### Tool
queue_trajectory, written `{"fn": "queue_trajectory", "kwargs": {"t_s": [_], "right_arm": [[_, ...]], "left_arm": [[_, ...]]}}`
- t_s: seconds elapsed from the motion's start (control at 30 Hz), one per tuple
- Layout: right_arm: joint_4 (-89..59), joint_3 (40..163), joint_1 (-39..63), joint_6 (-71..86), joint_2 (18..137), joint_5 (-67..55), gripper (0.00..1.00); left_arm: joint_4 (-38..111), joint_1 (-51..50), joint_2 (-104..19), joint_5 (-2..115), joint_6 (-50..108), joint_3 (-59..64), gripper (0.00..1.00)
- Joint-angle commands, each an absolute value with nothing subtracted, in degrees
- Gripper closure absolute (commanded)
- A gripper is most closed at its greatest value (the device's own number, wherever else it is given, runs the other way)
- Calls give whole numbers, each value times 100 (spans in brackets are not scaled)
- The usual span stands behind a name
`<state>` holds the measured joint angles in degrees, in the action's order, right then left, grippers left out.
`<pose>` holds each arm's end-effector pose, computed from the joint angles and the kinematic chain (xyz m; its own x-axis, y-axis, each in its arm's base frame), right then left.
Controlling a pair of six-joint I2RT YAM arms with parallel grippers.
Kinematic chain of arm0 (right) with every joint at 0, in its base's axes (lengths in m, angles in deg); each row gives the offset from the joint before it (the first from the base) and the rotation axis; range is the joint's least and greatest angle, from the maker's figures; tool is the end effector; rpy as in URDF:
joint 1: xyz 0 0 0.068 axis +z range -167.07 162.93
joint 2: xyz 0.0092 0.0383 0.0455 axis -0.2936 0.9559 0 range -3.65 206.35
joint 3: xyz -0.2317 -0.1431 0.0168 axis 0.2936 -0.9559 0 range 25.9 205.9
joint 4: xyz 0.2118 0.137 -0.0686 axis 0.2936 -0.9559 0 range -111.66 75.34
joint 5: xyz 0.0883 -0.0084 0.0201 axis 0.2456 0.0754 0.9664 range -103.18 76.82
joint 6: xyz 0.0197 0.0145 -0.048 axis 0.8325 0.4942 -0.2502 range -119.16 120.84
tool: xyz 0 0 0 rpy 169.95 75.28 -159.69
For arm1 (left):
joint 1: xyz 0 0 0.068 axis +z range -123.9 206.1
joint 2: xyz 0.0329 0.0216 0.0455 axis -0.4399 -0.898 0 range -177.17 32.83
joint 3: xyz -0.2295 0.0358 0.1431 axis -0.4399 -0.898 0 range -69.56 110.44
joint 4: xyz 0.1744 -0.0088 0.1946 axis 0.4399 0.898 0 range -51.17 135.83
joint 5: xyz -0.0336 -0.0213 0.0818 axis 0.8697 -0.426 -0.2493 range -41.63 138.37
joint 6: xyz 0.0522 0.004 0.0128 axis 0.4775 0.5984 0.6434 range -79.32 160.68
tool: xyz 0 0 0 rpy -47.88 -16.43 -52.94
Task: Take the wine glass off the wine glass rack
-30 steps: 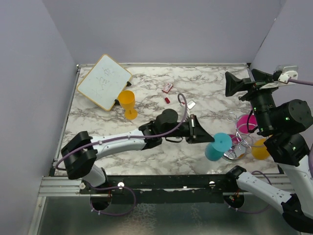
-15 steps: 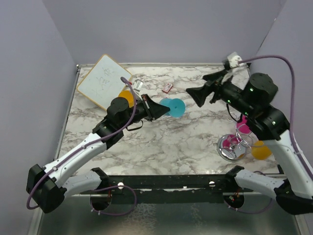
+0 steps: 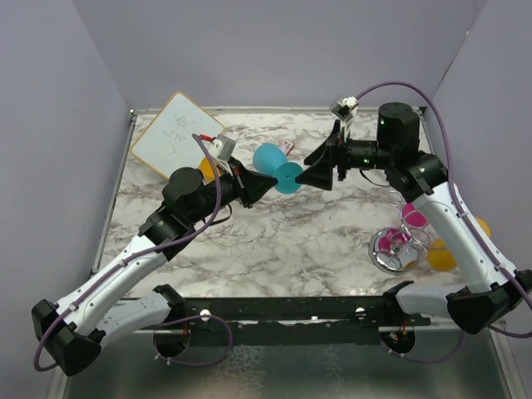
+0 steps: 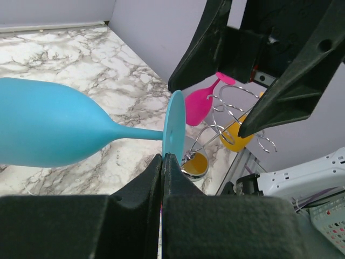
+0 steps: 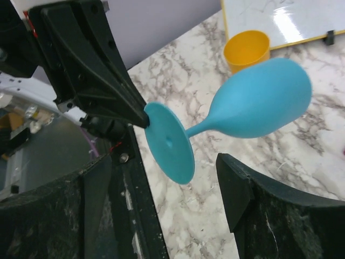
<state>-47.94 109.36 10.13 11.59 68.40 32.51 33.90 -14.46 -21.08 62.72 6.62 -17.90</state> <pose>0.2185 0.1409 0.4352 -0.4951 -0.1081 -0.8621 -0.8322 0.3439 0.4349 0.1614 -0.1498 0.3823 -0.4288 -0.3473 -0.8340 0.6975 0.4594 -0.5499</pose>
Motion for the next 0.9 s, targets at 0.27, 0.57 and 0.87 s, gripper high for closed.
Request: {"fn": "queue_trajectory", "kwargs": {"t_s": [0.27, 0.57, 0.87], "right_arm": [[-3516, 10027, 886, 1409, 6528, 4797, 51], [-1965, 9136, 892, 1966, 5922, 4728, 86], [-2328, 9100, 894, 783, 5574, 4129, 99]], "left_arm": [[2590, -1424, -1830, 6935, 640, -1941, 100], [2310, -1424, -1790, 7417, 676, -1985, 100], [2865, -1424, -1723, 7060, 1085, -1735, 28]]}}
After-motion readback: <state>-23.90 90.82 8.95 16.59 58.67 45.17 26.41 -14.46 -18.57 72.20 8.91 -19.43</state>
